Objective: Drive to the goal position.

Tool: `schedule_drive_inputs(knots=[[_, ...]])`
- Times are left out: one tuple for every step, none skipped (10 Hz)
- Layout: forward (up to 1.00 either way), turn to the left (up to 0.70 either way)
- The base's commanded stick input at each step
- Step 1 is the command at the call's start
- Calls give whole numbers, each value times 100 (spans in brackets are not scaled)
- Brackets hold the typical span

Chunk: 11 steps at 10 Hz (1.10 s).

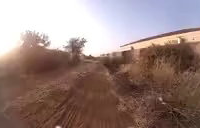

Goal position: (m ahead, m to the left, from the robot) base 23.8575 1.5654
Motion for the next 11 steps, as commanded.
schedule_drive_inputs(knots=[[70,0],[70,0],[70,0],[70,0],[70,0],[70,0],[70,0],[70,0],[70,0],[70,0],[70,0]])
